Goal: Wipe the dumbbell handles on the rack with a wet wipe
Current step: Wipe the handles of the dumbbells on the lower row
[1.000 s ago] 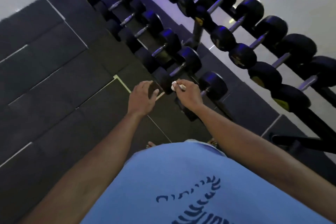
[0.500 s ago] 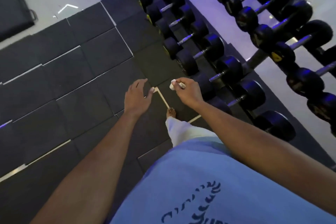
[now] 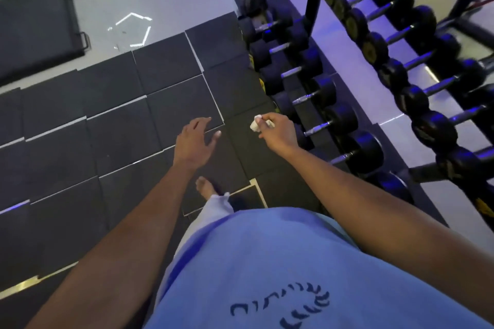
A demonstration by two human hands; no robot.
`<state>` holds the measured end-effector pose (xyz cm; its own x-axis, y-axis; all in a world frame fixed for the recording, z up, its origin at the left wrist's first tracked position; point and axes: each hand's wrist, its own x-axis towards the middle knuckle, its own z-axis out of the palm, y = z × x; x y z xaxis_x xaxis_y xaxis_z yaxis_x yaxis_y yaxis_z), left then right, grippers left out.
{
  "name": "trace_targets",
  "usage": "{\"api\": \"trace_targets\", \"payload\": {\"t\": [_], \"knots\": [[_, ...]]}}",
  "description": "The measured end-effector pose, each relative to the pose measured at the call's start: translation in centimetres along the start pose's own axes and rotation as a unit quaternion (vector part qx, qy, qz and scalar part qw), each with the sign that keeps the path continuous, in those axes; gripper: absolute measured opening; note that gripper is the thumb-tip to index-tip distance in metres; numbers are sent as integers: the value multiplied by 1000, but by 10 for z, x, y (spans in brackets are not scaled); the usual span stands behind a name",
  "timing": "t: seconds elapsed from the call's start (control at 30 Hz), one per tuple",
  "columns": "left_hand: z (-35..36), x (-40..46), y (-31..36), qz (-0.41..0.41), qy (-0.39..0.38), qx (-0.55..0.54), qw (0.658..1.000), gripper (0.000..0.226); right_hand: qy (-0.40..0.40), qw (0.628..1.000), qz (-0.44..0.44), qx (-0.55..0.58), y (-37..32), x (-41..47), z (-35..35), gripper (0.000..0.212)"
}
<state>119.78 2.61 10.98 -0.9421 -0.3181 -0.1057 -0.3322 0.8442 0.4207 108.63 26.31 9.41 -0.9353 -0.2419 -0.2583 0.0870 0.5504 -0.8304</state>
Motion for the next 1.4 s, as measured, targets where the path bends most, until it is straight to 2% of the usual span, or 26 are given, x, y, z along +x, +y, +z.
{"api": "trace_targets", "payload": {"t": [0.1, 0.3, 0.47, 0.6, 0.8, 1.0, 1.07, 1.23, 1.3, 1.4], "knots": [[-9, 86, -10, 24, -18, -1, 1000, 53, 35, 999, 4, 24, -23, 69, 13, 30], [-39, 270, -29, 117, -56, 4, 992, 54, 122, 985, 87, 82, -77, 193, 37, 27], [-62, 425, -25, 186, -101, 16, 977, 55, 222, 950, 162, 149, -102, 287, 52, 36], [-54, 527, -12, 233, -135, 25, 963, 55, 277, 916, 211, 197, -112, 358, 54, 40], [-29, 651, 18, 243, -182, 38, 952, 53, 266, 888, 260, 271, -124, 475, 43, 27], [2, 758, 34, 259, -230, 28, 938, 53, 278, 865, 302, 288, -113, 583, 33, 42], [16, 789, 31, 264, -254, 37, 930, 55, 279, 854, 321, 299, -114, 613, 32, 41], [84, 871, 13, 311, -335, 52, 888, 57, 297, 841, 338, 299, -88, 686, 52, 33], [115, 896, 7, 315, -357, 55, 878, 57, 309, 826, 352, 314, -69, 712, 66, 27], [160, 931, 0, 362, -379, 40, 851, 55, 332, 799, 372, 338, -37, 747, 90, 22]]}}
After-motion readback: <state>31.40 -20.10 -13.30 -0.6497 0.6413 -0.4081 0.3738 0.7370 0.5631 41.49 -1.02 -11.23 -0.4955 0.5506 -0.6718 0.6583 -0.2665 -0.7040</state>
